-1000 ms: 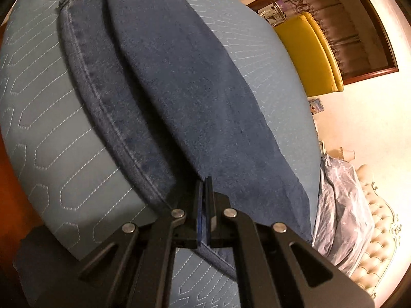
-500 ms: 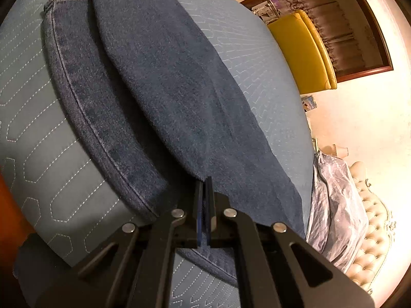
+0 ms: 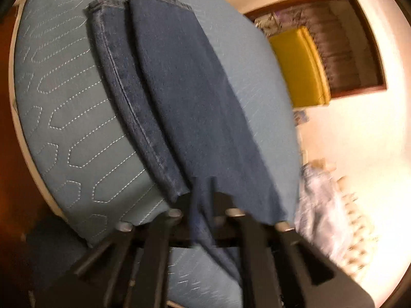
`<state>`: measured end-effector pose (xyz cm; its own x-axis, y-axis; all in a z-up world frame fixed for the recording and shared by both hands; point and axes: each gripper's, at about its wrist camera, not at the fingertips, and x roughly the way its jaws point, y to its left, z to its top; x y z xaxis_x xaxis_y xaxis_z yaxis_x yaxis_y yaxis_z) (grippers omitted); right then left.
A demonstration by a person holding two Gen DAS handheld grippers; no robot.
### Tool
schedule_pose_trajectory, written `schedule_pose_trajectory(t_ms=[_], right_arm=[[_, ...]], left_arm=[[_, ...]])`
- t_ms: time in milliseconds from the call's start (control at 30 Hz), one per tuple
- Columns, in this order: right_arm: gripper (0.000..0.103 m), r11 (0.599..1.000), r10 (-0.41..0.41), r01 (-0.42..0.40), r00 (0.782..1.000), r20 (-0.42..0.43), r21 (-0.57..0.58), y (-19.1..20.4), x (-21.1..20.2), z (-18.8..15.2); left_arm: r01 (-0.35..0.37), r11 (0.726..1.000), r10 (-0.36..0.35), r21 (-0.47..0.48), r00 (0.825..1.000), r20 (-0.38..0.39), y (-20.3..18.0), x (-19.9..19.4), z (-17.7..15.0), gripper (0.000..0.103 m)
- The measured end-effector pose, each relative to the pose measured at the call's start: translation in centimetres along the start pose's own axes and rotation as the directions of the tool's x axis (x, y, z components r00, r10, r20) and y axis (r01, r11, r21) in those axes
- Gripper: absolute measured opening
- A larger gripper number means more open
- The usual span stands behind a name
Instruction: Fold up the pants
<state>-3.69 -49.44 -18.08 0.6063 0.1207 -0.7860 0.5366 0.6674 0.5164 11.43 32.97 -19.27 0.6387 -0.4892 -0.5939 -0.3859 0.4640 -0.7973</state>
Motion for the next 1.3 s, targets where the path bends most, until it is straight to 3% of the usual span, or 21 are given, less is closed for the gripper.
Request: schedule_pose_trajectory(t_ms=[67, 200, 333, 433, 467, 567, 767, 900, 1067, 1300], right_arm=[[0.011, 1.0, -0.003, 0.003, 1.0, -0.004, 0.009, 0.0, 0.3, 0.1], [0.011, 0.999, -0.008, 0.008, 1.0, 0.007, -0.031, -0.1, -0.3, 0.2], [0.011, 0.999, -0.023, 0.023, 1.0, 0.007, -0.047, 0.3, -0.4, 0.5], [0.011, 0.999, -0.028, 0.029, 1.0, 0.005, -0.045, 0.3, -0.3, 0.4], [0.011, 0.999, -0.03, 0.03, 1.0, 0.003, -0.044, 0.1, -0.3, 0.3], [0.011, 0.998, -0.039, 0.039, 0.999, -0.008, -0.04, -0.2, 0.1, 0.6], [0.011, 0.999, 0.005, -0.005, 1.0, -0.008, -0.049, 0.5, -1.4, 1.4], [0.011, 0.997, -0.033, 0.032, 0.999, -0.01, -0.07, -0.1, -1.1, 1.4], [0.011, 0.992, -0.101, 0.096, 0.993, -0.059, -0.082, -1.7, 2.2, 0.9], [0.011, 0.986, -0.122, 0.117, 0.992, -0.039, -0.121, -1.1, 2.0, 1.1]], left_arm=[[0.018, 0.998, -0.017, -0.058, 1.0, 0.021, 1.1, -0.3, 0.7, 0.038], [0.04, 0.996, -0.038, -0.078, 0.999, 0.027, 1.8, -0.2, 2.1, 0.038], [-0.018, 0.993, 0.014, -0.12, 0.999, -0.035, 2.4, 1.8, 3.0, 0.032], [-0.019, 0.994, 0.015, -0.112, 0.999, -0.038, 2.3, 2.6, 3.4, 0.029], [-0.022, 0.994, 0.018, -0.107, 0.999, -0.038, 1.9, 3.1, 3.5, 0.027], [-0.059, 0.993, 0.055, -0.1, 0.997, -0.046, 1.8, 3.6, 4.3, 0.001], [-0.027, 1.0, 0.027, -0.008, 0.999, 0.029, -2.2, -0.4, 3.3, 0.001], [-0.056, 0.998, 0.056, -0.005, 0.998, 0.022, -1.0, -1.2, 2.5, 0.001], [-0.077, 0.994, 0.077, -0.076, 0.997, -0.006, 2.2, -0.1, 1.9, 0.001], [-0.077, 0.997, 0.078, -0.032, 0.997, 0.024, 1.1, -0.8, 1.0, 0.001]])
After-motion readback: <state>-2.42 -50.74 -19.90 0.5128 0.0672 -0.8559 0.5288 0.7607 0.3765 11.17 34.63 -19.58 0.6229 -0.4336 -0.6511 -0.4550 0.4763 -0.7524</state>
